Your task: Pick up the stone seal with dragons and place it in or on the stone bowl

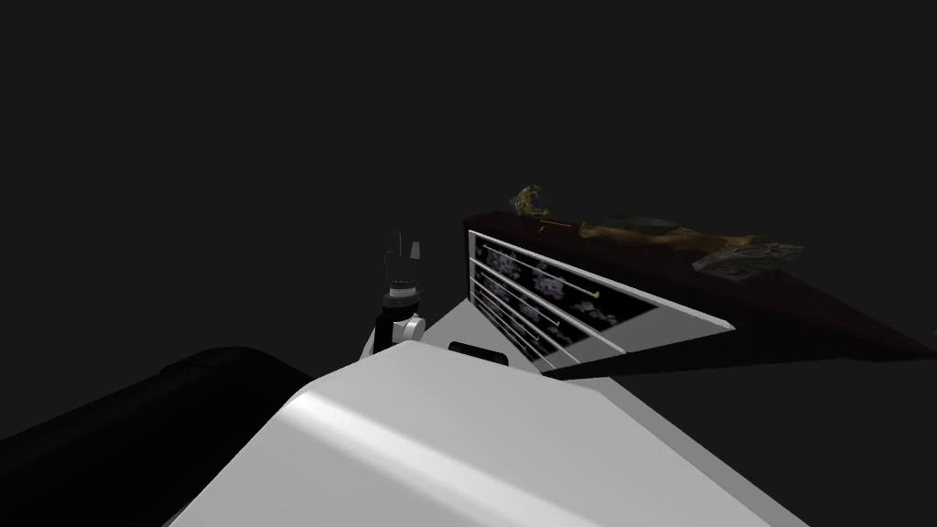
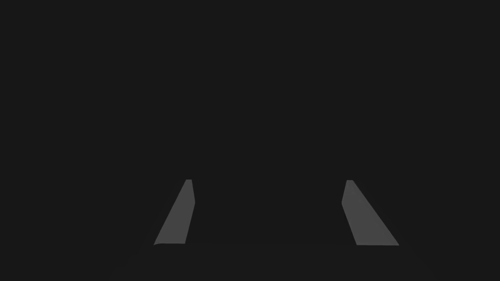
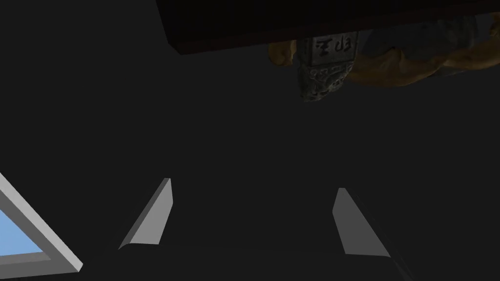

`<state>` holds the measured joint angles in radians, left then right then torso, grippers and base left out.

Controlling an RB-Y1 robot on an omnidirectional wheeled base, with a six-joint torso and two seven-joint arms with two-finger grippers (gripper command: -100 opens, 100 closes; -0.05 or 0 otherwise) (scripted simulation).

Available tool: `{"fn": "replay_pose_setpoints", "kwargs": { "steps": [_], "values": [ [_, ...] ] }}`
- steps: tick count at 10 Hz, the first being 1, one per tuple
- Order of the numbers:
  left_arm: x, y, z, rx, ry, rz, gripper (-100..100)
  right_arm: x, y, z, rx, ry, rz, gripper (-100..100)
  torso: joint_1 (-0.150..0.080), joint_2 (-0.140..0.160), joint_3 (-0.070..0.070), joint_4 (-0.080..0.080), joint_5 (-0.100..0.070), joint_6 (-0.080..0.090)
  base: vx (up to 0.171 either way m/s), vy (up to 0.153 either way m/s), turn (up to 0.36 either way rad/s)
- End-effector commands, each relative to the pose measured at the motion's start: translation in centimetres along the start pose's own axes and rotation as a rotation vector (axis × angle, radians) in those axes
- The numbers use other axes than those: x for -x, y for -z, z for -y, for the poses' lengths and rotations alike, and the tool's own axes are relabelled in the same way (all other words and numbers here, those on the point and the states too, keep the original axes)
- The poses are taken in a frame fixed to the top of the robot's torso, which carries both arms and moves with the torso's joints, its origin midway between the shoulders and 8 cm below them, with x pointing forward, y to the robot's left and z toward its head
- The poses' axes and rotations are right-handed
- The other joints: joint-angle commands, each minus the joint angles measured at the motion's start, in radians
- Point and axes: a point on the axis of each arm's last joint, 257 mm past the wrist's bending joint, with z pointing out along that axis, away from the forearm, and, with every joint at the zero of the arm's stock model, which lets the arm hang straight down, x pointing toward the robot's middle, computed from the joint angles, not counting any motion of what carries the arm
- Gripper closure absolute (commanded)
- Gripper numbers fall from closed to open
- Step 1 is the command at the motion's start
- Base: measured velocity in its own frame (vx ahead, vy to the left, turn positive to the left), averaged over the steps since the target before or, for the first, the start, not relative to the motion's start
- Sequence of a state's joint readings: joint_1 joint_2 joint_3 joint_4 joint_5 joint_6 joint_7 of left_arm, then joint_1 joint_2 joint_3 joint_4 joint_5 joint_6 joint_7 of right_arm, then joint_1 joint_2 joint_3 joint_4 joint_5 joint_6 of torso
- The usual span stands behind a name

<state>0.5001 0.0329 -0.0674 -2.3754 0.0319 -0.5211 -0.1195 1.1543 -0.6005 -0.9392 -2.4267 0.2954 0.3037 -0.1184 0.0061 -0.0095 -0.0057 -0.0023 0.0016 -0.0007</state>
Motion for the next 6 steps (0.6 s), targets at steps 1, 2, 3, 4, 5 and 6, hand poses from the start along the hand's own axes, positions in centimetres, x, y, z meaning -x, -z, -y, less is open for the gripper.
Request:
{"fn": "replay_pose_setpoints", "kwargs": {
  "steps": [1,2,3,4,5,6],
  "values": [
    [0.0,0.0,0.0,0.0,0.0,0.0,0,0.2,-0.2,1.7,-0.05,0.06,-0.016,-100,0.0,0.0,0.0,0.0,0.0,0.0,0.142,0.071,0.149],
    [0.0,0.0,0.0,0.0,0.0,0.0,0,0.3,-0.2,2.6,-0.077,0.092,-0.026,-100,-0.001,0.0,0.0,0.0,0.0,0.0,0.163,0.056,0.148],
    [0.0,0.0,0.0,0.0,0.0,0.0,0,0.4,-0.2,3.4,-0.101,0.124,-0.035,-100,-0.002,-0.001,-0.001,0.0,0.0,0.0,0.151,0.052,0.134],
    [0.0,0.0,0.0,0.0,0.0,0.0,0,0.6,-0.2,4.2,-0.123,0.152,-0.043,-100,-0.002,-0.001,0.0,0.0,-0.001,0.0,0.142,0.03,0.112],
    [0.0,0.0,0.0,0.0,0.0,0.0,0,0.7,-0.2,4.8,-0.142,0.179,-0.049,-100,-0.003,0.0,0.0,0.0,-0.001,0.0,0.154,0.006,0.111],
    [0.0,0.0,0.0,0.0,0.0,0.0,0,0.9,-0.2,5.4,-0.158,0.203,-0.055,-100,-0.005,0.0,0.0,0.0,-0.001,0.0,0.155,0.015,0.115]
  ]
}}
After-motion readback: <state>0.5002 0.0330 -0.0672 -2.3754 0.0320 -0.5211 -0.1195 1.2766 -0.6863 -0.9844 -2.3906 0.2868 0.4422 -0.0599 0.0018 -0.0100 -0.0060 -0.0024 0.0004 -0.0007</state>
